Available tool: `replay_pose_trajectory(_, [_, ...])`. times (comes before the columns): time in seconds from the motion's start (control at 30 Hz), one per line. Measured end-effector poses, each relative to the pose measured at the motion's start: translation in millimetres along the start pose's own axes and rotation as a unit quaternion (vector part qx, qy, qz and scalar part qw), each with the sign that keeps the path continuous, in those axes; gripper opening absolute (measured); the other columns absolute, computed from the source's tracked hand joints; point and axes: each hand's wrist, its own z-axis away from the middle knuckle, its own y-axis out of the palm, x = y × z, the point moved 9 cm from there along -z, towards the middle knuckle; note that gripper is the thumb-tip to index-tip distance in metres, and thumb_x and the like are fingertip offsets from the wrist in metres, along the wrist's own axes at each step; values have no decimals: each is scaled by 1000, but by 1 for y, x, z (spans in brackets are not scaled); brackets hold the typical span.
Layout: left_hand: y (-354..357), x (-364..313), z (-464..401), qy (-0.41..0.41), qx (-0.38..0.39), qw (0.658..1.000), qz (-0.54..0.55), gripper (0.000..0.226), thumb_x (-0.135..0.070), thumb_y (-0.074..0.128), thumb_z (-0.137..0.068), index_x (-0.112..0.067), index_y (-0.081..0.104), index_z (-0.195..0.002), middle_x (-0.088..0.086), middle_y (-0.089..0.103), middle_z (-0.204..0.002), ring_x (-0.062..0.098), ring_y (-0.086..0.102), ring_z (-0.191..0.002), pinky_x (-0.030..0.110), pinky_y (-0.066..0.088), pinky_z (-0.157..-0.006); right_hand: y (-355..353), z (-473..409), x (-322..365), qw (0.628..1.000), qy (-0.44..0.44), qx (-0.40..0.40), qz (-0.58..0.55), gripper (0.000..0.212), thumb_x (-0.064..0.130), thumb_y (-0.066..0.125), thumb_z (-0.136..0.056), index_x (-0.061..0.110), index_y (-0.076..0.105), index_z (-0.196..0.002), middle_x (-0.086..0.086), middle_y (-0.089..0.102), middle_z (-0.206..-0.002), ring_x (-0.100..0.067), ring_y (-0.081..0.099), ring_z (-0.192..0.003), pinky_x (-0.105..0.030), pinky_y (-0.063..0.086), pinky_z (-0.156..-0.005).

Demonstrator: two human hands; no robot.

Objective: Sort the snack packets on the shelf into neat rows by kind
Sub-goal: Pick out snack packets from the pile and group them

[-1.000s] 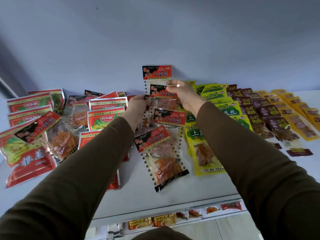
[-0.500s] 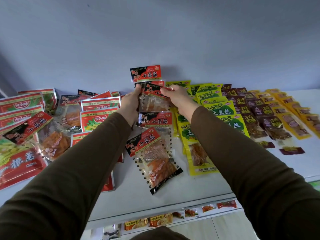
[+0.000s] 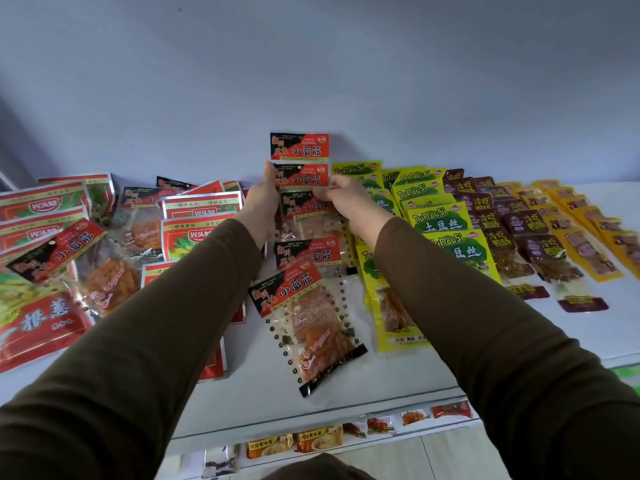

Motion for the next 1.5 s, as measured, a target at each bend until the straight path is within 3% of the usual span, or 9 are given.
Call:
replay_pose_trajectory(0.13, [4,-2,12,24,43,996,-72,46,-57,51,-101,-14,62,-111,1,79,-80,12,75,-60,22,53,-43,-5,-1,-4,997,16,-54,-53,12,12,70,-93,18,62,-97,-4,72,-107,-24,70,-96,-32,54,-67])
replay_pose_trajectory(0.27, [7,10,16,7,56,987,-152,78,-6,73,-91,-24,26,-151,14,68,-114,33,76,-88,48,64,-77,-4,-1,-2,996,-7,-73,-41,10,13,70,-93,17,61,-92,-2,70,-103,-18,65,-93,-27,48,-64])
replay_pose_trajectory(0.4, [5,11,17,6,43,990,-131,81,8,61,-95,-29,22,-156,15,65,-115,32,72,-90,45,64,-69,10,1,-1,1000,12,4,-22,34,19,74,-90,17,55,-118,-1,66,-115,-20,62,-107,-41,50,-96])
replay_pose_trajectory(0.7, [1,12,22,-12,42,994,-97,45,3,54,-100,-14,43,-140,16,72,-112,30,77,-85,46,64,-73,10,15,15,996,-53,0,65,57,20,48,-105,20,26,-158,-6,40,-158,-22,43,-141,-43,40,-114])
replay_pose_trajectory(0.87, [2,-12,57,41,70,988,-129,18,7,50,-100,-7,57,-110,3,72,-88,10,74,-59,21,54,-45,1,71,50,974,-175,6,144,55,29,52,-104,25,34,-156,7,34,-161,-2,31,-141,-28,28,-115])
replay_pose_trajectory(1.1, [-14,-20,131,166,130,953,-216,42,-10,54,-102,-29,56,-140,-23,70,-120,-4,65,-109,21,54,-86,49,176,-19,846,-182,189,463,114,85,51,-69,40,-1,-160,9,-5,-168,-14,-2,-154,-42,4,-122])
replay_pose_trajectory(1.17, [-25,-5,144,160,126,956,-209,48,-13,55,-104,-33,50,-147,-19,62,-136,-1,59,-122,30,52,-100,52,189,-39,801,-202,181,533,106,83,47,-75,38,4,-160,5,-9,-169,-20,-10,-155,-47,1,-125])
replay_pose_trajectory(1.37, [-33,51,165,107,157,968,-161,46,-5,51,-105,-36,43,-139,-49,64,-93,-30,58,-87,-2,45,-66,36,199,-60,821,-192,55,534,86,70,39,-94,20,20,-160,-8,5,-169,-27,-4,-156,-46,6,-127])
replay_pose_trajectory(1.5, [-34,72,162,55,128,983,-117,61,-5,54,-104,-27,30,-156,-16,68,-111,-5,70,-92,13,55,-74,40,204,-62,841,-183,10,509,79,63,35,-97,19,19,-161,-9,2,-169,-33,-5,-155,-47,6,-127])
